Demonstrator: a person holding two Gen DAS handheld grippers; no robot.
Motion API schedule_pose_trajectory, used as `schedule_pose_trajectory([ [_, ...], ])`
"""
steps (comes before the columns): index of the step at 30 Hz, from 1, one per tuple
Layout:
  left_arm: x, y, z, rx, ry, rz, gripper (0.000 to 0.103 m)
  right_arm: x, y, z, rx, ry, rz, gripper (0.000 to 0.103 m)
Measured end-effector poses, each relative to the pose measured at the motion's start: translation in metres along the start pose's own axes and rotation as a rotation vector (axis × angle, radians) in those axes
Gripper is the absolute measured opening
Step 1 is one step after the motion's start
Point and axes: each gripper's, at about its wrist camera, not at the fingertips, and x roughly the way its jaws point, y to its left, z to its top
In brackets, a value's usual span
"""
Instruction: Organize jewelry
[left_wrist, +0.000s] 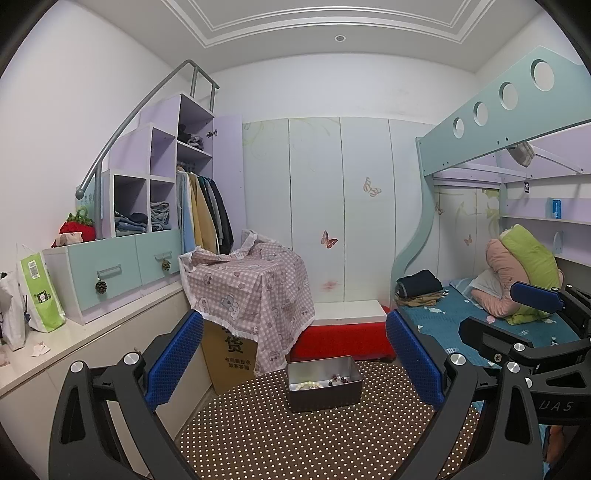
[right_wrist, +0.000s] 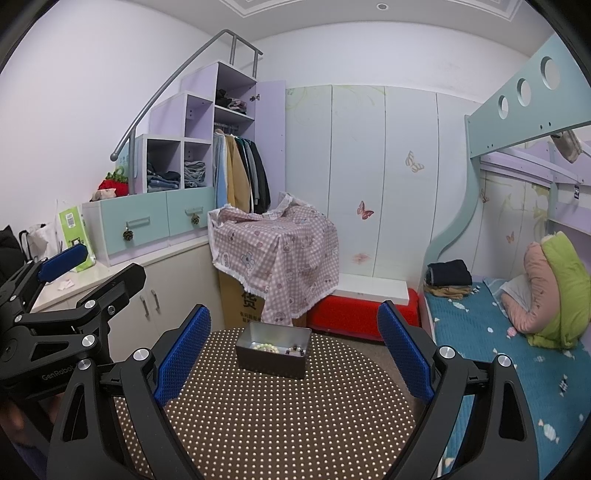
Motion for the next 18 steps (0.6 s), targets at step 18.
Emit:
schedule_pose_trajectory([
  [18,-0.0025,-0.0013,-0.002,-0.006,-0.006,-0.006,0.096,0.0,0.001,0.0009,0.0,0.0,0.003,0.089],
])
